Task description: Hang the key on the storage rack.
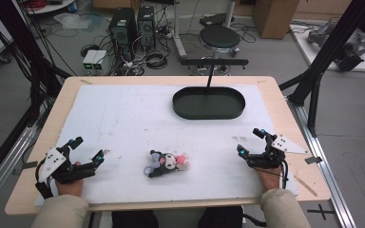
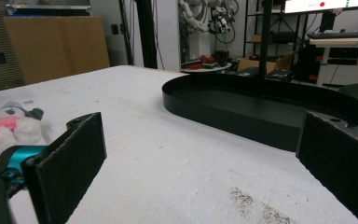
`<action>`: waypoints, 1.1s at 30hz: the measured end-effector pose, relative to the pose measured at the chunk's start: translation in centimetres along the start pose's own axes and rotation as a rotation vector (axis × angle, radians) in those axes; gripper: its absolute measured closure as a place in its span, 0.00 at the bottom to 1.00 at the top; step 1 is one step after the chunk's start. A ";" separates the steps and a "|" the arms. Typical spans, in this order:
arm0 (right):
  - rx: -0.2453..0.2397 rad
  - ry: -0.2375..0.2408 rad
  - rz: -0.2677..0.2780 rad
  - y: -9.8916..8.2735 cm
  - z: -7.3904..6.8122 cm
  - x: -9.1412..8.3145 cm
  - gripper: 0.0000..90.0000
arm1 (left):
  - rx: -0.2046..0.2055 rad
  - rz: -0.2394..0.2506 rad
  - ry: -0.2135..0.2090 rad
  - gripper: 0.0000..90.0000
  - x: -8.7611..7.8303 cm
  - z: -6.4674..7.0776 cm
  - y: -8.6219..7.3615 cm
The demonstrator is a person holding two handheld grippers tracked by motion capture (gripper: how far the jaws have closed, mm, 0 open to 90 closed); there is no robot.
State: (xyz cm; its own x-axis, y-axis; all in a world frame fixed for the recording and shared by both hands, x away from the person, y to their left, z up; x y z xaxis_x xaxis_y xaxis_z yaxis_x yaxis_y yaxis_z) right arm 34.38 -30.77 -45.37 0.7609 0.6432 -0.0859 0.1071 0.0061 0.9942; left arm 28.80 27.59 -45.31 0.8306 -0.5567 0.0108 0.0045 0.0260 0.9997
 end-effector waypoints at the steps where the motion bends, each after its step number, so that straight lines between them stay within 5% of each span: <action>1: 0.001 0.001 0.001 0.0 0.0 0.0 0.01 | -0.004 -0.005 0.000 0.07 0.0 0.0 0.0; 15: 0.008 -0.007 0.004 0.0 0.1 0.0 0.01 | -0.003 -0.016 0.000 0.07 0.1 -0.1 0.0; 22: 0.040 0.008 -0.048 0.2 0.3 0.4 0.01 | 0.000 -0.016 0.000 0.07 0.1 0.0 0.0; 26: 0.051 0.065 -0.061 1.5 -0.1 0.5 0.01 | 0.000 -0.016 0.000 0.07 0.1 0.0 0.0; 29: -0.024 0.148 -0.078 4.7 -1.2 1.2 0.01 | 0.000 -0.013 -0.001 0.07 0.1 0.0 0.0; 33: -0.054 0.219 -0.083 7.9 -2.6 2.1 0.01 | -0.001 -0.014 0.000 0.07 0.1 0.0 0.0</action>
State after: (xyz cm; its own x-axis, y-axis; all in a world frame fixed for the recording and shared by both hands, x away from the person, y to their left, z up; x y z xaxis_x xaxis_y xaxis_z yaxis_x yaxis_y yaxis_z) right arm 35.14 -27.34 -37.57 0.5935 0.7893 -0.1575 0.1247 0.1032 0.9868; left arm 28.92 27.54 -45.31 0.8305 -0.5570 -0.0032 0.0166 0.0190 0.9997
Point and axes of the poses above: each handheld gripper's, and its own axes: x roughly forward along the jaws, y roughly out of its top, z roughly to its right, the point moved 3 cm from there along x, roughly forward along the jaws, and after that the axes turned 4 degrees about -y, right-handed, at the moved point
